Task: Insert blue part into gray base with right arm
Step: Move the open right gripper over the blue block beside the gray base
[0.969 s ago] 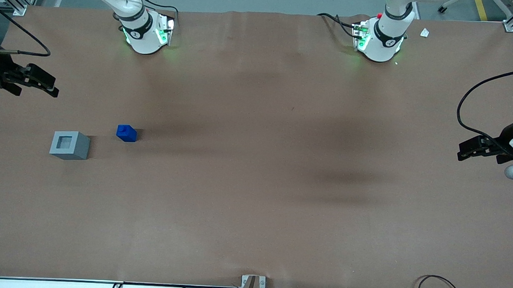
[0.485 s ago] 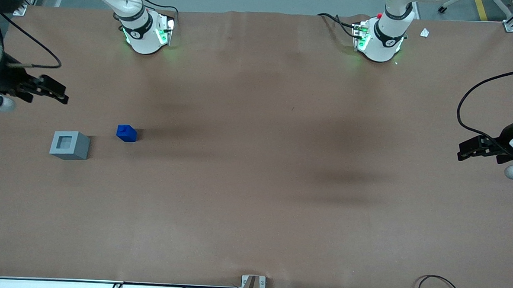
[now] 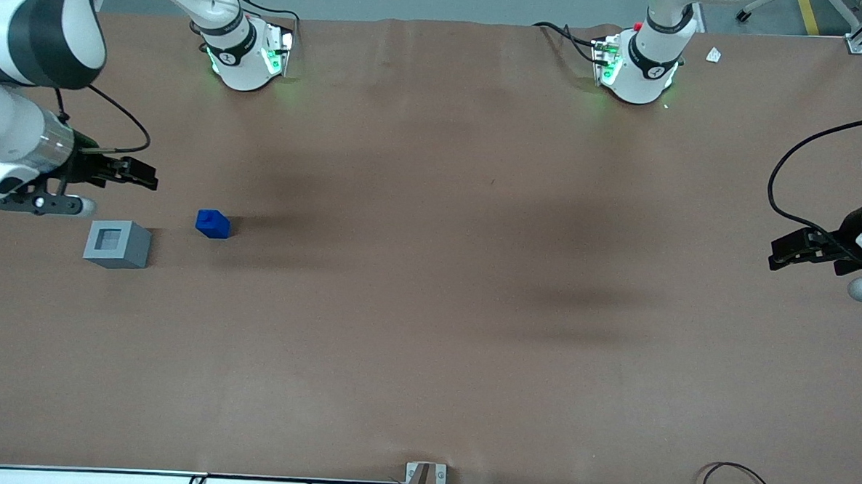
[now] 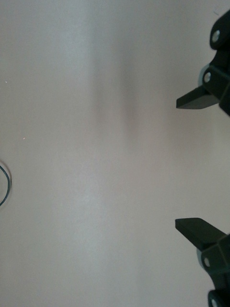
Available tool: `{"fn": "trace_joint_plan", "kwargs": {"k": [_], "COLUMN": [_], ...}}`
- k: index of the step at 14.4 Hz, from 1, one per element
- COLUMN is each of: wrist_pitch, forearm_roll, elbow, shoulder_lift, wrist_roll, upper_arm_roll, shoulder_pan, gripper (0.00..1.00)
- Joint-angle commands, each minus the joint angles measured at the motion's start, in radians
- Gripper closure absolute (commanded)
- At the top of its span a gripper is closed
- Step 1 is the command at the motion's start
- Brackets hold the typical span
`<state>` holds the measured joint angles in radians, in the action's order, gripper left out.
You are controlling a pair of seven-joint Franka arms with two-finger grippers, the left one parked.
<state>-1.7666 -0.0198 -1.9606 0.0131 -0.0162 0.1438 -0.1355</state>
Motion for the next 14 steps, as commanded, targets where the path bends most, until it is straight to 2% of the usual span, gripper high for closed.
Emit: {"fn": "trace_joint_plan", "kwargs": {"k": [1, 7, 14], "wrist_pitch": [-0.059, -0.235, -0.31], "forearm_roll": [-0.014, -0.026, -0.028], "elbow": [-0.107, -0.274, -0.291], "shoulder_lift": [0.033, 0.024, -0.088], "wrist_roll": [-0.019, -0.03, -0.03], "upper_arm_roll": [-0.006, -0.006, -0.006], "shoulder_pan": [0.001, -0.001, -0.01], "gripper": [0.0, 0.0, 0.03]}}
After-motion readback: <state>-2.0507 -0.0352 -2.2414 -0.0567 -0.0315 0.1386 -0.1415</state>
